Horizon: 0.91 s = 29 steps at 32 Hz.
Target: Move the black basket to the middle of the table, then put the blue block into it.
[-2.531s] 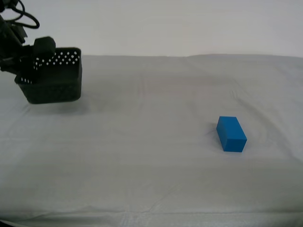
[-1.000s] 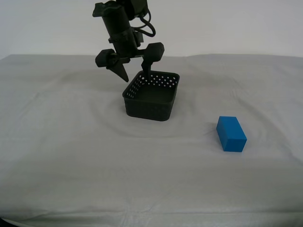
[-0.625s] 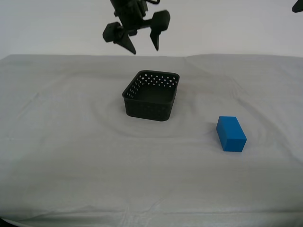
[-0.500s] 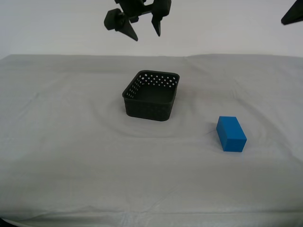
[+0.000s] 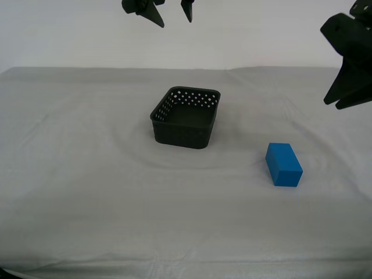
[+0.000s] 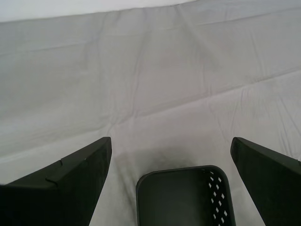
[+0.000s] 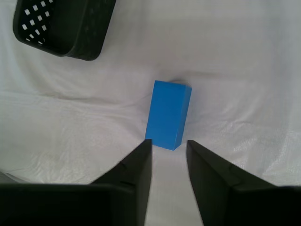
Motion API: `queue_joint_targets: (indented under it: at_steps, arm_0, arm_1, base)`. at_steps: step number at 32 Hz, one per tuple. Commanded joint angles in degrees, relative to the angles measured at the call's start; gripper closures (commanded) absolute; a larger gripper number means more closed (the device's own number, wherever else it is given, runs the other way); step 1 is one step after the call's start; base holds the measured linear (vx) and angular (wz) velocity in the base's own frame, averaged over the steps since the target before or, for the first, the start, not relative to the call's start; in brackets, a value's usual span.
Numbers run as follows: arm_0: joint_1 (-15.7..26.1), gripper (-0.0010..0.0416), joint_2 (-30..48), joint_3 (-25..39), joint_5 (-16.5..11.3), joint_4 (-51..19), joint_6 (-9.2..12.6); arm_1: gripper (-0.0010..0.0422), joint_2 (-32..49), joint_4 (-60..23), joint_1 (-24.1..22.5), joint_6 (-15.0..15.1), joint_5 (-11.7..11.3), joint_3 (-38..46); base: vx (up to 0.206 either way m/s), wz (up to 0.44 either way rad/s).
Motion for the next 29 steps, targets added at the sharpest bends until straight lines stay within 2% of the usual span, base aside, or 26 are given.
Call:
queue_joint_targets:
  at_steps: [1,5,10,11,13,15,18,19,21,22,25,29]
  arm_0:
    - [0.7,0.0238,4.0,-0.1,0.2,2.1,0.2]
    - [1.4,0.0138,11.5,0.0,0.2,4.1,0.1]
    - [1.7,0.0069,19.7,0.7,0.1,5.3,0.1]
    - [1.8,0.0052,23.8,1.8,0.1,5.5,0.2]
    - [2.1,0.0052,28.5,3.5,0.1,7.2,0.2]
    - [2.5,0.0055,29.7,4.1,0.2,7.7,0.2]
    - [7.3,0.0063,35.0,8.4,0.3,9.6,0.2]
    - [8.0,0.0062,35.7,8.9,0.8,9.6,0.2]
    - [10.2,0.0055,38.6,11.0,4.6,9.6,0.2]
    - [10.6,0.0053,39.2,11.3,5.3,9.5,0.2]
    - [12.0,0.0044,42.3,13.1,5.2,9.2,2.1]
    - [12.2,0.004,46.1,14.0,5.6,9.3,3.0]
  arm_1:
    - [0.0062,0.0,0.0,0.2,1.0,-0.1,0.0]
    - [0.0062,0.0,-0.1,0.4,1.8,-0.1,0.0]
    - [0.0062,0.0,-0.1,0.6,3.1,-0.1,0.0]
    - [0.0062,0.0,-0.1,0.7,3.6,-0.1,0.0]
    - [0.0062,0.0,0.0,0.8,4.1,-0.1,0.0]
    - [0.0062,0.0,-0.1,0.9,4.5,-0.1,0.0]
    - [0.0062,0.0,-0.1,1.1,5.6,-0.9,0.0]
    - [0.0062,0.0,-0.1,1.2,5.8,-0.9,0.0]
    - [0.0062,0.0,-0.1,1.3,6.3,-0.9,0.0]
    - [0.0062,0.0,-0.1,1.4,6.4,-0.9,0.0]
    - [0.0062,0.0,-0.2,1.5,6.7,-0.9,0.0]
    - [0.0062,0.0,-0.4,1.7,7.0,-0.9,0.0]
  base:
    - [0.0,0.0]
    - [0.0,0.0]
    - [0.0,0.0]
    - [0.0,0.0]
    - [0.0,0.0]
    - [0.0,0.0]
    - [0.0,0.0]
    - [0.0,0.0]
    - [0.0,0.0]
    - [0.0,0.0]
    - [0.0,0.0]
    - [0.0,0.0]
